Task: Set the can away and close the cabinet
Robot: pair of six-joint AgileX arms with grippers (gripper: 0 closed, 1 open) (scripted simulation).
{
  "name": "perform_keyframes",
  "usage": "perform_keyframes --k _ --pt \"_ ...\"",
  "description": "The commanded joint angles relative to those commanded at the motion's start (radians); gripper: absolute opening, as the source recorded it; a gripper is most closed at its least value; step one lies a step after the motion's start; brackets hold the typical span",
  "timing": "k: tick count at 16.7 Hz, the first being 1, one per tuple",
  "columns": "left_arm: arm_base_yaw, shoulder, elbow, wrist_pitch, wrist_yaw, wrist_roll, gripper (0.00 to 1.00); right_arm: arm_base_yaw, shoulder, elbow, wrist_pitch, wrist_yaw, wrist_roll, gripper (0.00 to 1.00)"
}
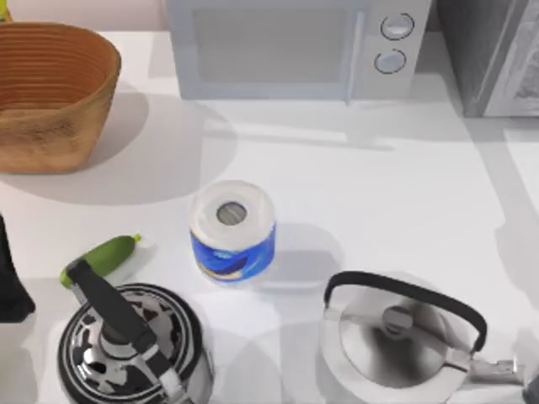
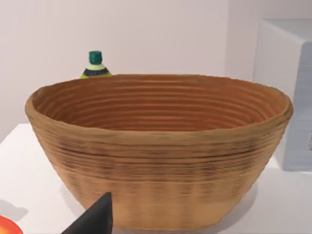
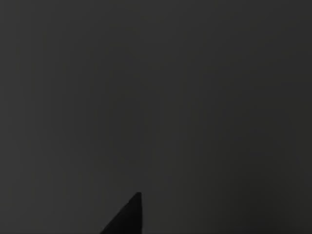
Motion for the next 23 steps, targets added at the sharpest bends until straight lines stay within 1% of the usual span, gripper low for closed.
perform_keyframes --k 9,11,13,16,18,20,23 --pt "0.000 0.000 0.000 0.000 0.000 0.000 1.00 0.002 0.000 0.000 0.000 0.000 0.000 1.00" --pt "0.000 0.000 0.000 0.000 0.000 0.000 1.00 0.002 -0.029 -0.030 0.011 -0.003 0.006 1.00" --pt "0.000 0.000 0.000 0.000 0.000 0.000 1.00 0.000 -0.096 -0.102 0.036 -0.008 0.019 1.00" --pt "0.000 0.000 0.000 0.000 0.000 0.000 1.00 -0.007 -0.270 -0.287 0.096 -0.020 0.045 1.00" --pt "0.000 0.000 0.000 0.000 0.000 0.000 1.00 -0.012 -0.428 -0.463 0.145 -0.030 0.062 1.00" --pt "0.000 0.000 0.000 0.000 0.000 0.000 1.00 -0.018 -0.611 -0.679 0.200 -0.042 0.078 1.00" --pt "0.000 0.000 0.000 0.000 0.000 0.000 1.00 -0.026 -0.909 -1.074 0.289 -0.063 0.092 1.00"
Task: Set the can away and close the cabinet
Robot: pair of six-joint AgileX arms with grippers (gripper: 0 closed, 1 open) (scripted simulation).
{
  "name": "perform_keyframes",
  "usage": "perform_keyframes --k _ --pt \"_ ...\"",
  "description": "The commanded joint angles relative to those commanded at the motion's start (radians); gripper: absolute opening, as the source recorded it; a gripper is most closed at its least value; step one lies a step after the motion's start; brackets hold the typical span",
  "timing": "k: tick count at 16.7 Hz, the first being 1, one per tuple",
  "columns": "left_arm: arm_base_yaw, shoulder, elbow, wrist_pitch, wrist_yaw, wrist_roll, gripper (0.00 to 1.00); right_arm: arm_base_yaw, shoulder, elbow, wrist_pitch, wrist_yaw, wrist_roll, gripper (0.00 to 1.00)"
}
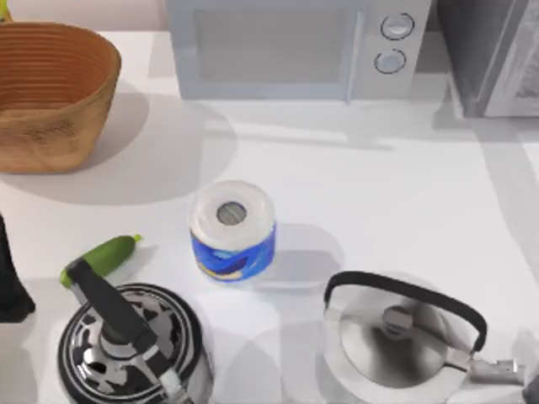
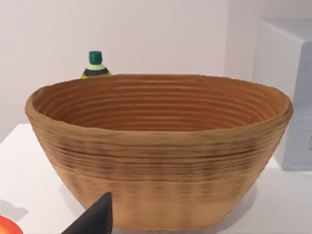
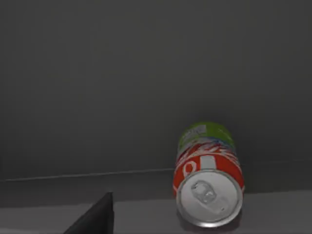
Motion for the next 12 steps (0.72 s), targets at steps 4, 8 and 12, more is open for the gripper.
perform_keyframes --k 4,8,12 --pt "0.000 0.000 0.000 0.000 0.000 0.000 1.00 -0.012 -0.401 -0.588 0.125 -0.029 -0.002 1.00" --pt "0.000 0.000 0.000 0.000 0.000 0.000 1.00 -0.028 -0.754 -1.094 0.239 -0.052 -0.027 1.00" --pt "0.000 0.000 0.000 0.000 0.000 0.000 1.00 -0.049 -1.018 -1.443 0.326 -0.062 -0.068 1.00"
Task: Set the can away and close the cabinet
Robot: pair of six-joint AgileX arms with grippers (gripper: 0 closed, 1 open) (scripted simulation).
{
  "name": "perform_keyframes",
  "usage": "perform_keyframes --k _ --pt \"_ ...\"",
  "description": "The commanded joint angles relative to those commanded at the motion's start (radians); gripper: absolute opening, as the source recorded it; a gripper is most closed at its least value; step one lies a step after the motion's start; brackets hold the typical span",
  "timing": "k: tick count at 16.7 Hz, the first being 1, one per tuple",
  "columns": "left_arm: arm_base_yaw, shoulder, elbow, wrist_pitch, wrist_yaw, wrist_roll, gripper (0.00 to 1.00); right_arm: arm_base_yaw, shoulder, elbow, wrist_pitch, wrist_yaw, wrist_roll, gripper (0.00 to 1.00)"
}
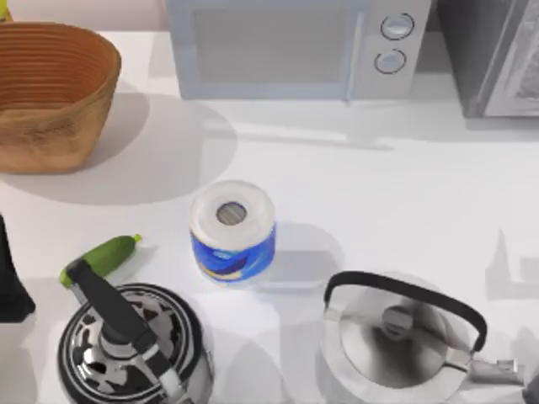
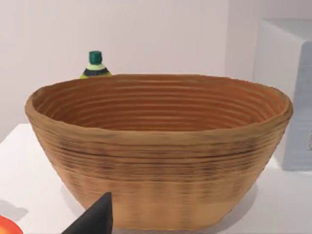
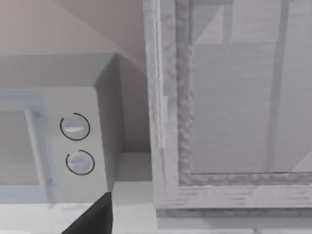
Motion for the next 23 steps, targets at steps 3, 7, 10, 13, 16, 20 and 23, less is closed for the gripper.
perform_keyframes --k 3,7,10,13,16,20,23 --pt "0.000 0.000 0.000 0.000 0.000 0.000 1.00 -0.015 -0.111 -0.154 0.039 -0.001 -0.028 1.00" --pt "0.000 0.000 0.000 0.000 0.000 0.000 1.00 -0.024 -0.152 -0.216 0.055 0.002 -0.043 1.00" --pt "0.000 0.000 0.000 0.000 0.000 0.000 1.00 -0.024 -0.152 -0.216 0.055 0.002 -0.043 1.00" --pt "0.000 0.000 0.000 0.000 0.000 0.000 1.00 -0.030 -0.135 -0.208 0.065 -0.011 -0.043 1.00" --pt "0.000 0.000 0.000 0.000 0.000 0.000 1.00 -0.113 -0.039 -0.161 0.160 -0.104 -0.050 1.00" --pt "0.000 0.000 0.000 0.000 0.000 0.000 1.00 -0.320 0.235 -0.064 0.411 -0.325 -0.054 1.00" --pt "0.000 0.000 0.000 0.000 0.000 0.000 1.00 -0.509 0.526 0.017 0.654 -0.519 -0.052 1.00"
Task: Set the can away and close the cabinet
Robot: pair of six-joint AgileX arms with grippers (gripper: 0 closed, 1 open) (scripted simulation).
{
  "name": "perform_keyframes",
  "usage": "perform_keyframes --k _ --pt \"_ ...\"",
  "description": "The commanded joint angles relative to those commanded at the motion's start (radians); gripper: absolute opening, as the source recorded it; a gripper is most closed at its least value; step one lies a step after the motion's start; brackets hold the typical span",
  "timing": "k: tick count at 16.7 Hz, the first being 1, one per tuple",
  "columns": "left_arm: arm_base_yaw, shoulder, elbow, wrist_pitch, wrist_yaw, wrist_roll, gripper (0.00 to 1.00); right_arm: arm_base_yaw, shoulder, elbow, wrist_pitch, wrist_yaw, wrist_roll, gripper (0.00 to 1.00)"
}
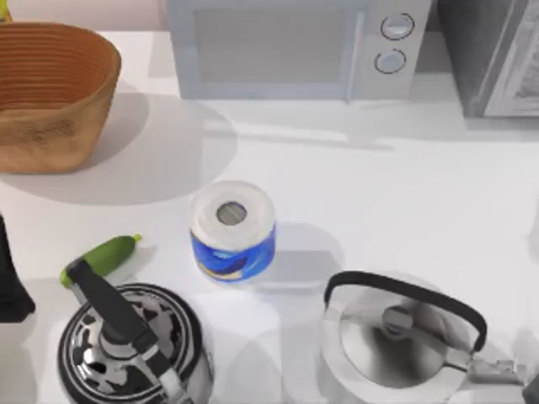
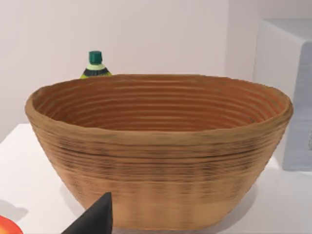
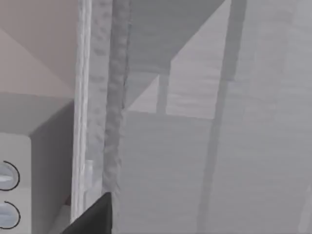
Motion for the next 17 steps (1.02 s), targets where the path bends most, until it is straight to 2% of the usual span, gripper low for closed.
perform_keyframes --k 4,9,12,17 --pt "0.000 0.000 0.000 0.000 0.000 0.000 1.00 -0.248 0.407 0.094 0.319 -0.232 0.012 1.00" --pt "0.000 0.000 0.000 0.000 0.000 0.000 1.00 -0.485 0.760 0.149 0.551 -0.423 0.031 1.00" --pt "0.000 0.000 0.000 0.000 0.000 0.000 1.00 -0.535 0.857 0.139 0.594 -0.482 0.033 1.00" --pt "0.000 0.000 0.000 0.000 0.000 0.000 1.00 -0.539 0.874 0.134 0.600 -0.492 0.032 1.00"
